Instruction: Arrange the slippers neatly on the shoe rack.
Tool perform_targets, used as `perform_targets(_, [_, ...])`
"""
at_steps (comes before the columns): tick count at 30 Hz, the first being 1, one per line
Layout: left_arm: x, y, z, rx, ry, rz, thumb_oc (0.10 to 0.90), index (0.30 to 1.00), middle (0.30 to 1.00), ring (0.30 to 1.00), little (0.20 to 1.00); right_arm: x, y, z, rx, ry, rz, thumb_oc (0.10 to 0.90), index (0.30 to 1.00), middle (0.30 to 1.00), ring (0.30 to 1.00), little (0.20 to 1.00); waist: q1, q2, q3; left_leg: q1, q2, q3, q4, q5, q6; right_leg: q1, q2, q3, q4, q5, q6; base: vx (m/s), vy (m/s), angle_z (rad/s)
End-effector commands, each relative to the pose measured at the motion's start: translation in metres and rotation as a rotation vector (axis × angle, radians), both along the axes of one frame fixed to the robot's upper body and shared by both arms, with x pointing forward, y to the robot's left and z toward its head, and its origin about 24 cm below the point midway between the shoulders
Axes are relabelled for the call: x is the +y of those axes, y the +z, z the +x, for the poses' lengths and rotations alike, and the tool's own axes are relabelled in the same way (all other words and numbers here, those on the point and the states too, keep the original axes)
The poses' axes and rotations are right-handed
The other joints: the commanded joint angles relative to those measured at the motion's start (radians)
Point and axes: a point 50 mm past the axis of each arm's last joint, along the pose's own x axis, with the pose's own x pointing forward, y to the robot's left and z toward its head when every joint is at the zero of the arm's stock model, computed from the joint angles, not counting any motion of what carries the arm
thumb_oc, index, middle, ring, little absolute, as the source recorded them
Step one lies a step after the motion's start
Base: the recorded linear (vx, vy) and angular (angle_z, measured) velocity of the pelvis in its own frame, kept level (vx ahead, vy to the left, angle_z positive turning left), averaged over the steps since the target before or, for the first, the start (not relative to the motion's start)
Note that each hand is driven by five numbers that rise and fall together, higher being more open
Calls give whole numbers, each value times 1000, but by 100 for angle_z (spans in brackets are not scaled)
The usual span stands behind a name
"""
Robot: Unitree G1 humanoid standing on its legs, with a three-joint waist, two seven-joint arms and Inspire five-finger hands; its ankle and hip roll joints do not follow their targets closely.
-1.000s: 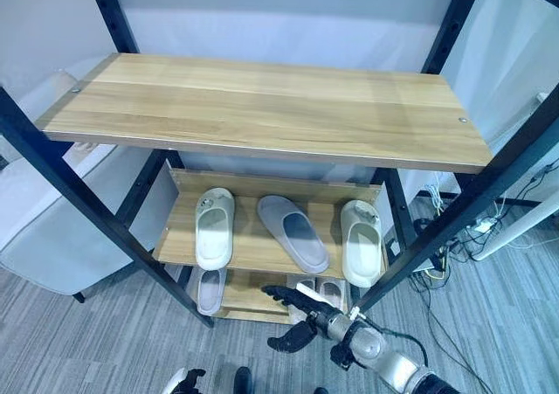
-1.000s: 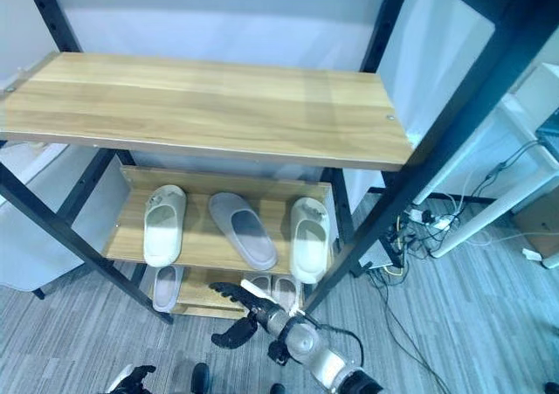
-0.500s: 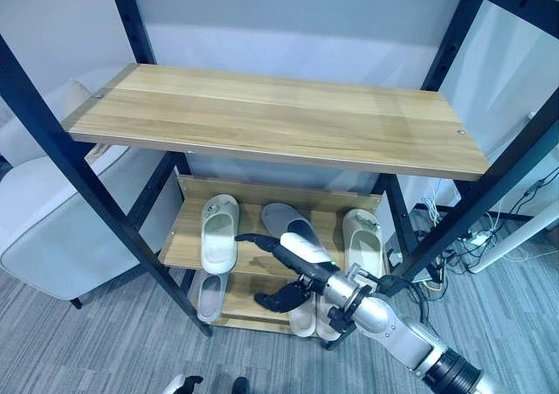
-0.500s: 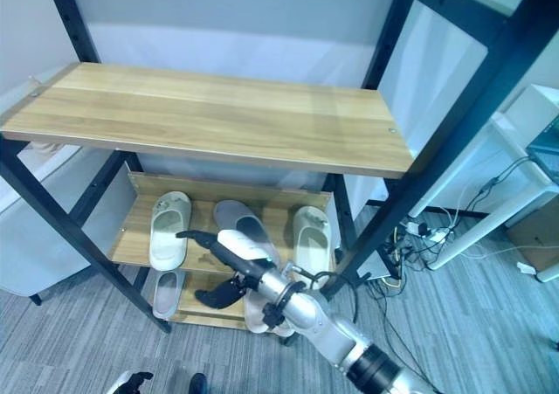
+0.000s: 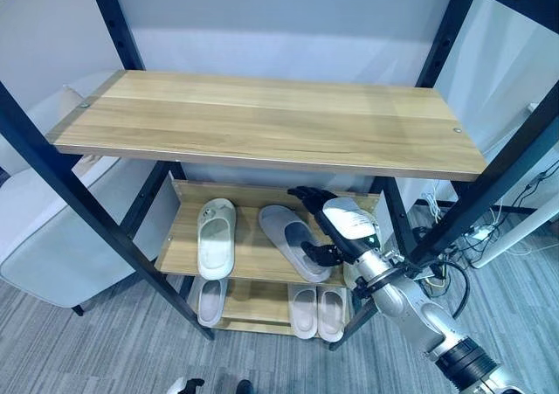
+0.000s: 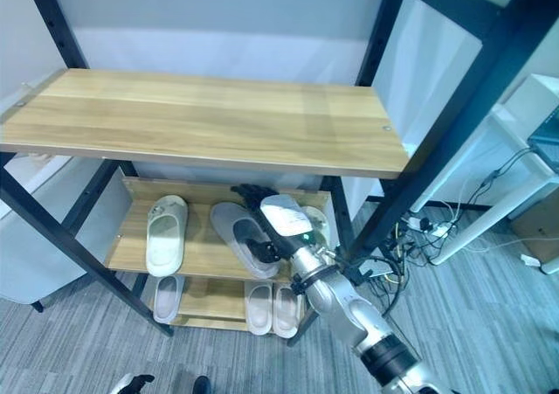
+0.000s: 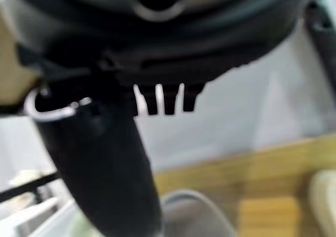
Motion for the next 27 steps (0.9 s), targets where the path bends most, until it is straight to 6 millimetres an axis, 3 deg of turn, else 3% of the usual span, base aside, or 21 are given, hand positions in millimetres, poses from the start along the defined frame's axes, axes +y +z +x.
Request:
perform_targets(1, [-28, 2, 27, -84, -78, -46, 800, 900, 900, 900, 900, 5, 56, 27, -242, -33, 154, 800, 900, 900, 900, 900, 34, -8, 9, 85, -36, 17, 8, -168, 12, -3, -30, 20, 12, -46, 52, 0, 0, 0])
perform_targets(9, [-28, 0, 21, -70, -73, -31, 800, 900, 900, 900, 900, 1, 40, 40, -138, -125, 314, 800, 900, 900, 900, 900, 48, 0, 15, 75, -44, 13, 8, -166, 10, -12, -34, 15, 12, -43, 55, 0, 0, 0])
perform_targets(17, [-26, 0, 17, -62, -76, -20, 800, 900, 900, 900, 900, -4, 46, 48, -128, -148, 463, 800, 900, 900, 900, 900, 64, 1, 25, 61, -48, 2, 8, -162, 8, -24, -35, 4, 12, -41, 56, 6, 3, 1])
perform_targets(27, [-22, 0, 17, -67, -54, -10, 800, 900, 900, 900, 900, -12, 45, 61, -72, -192, 512, 800, 900, 900, 900, 900, 97, -6, 42, 13, -52, -12, 8, -152, 4, -64, -33, -10, 12, -39, 55, 8, 7, 7])
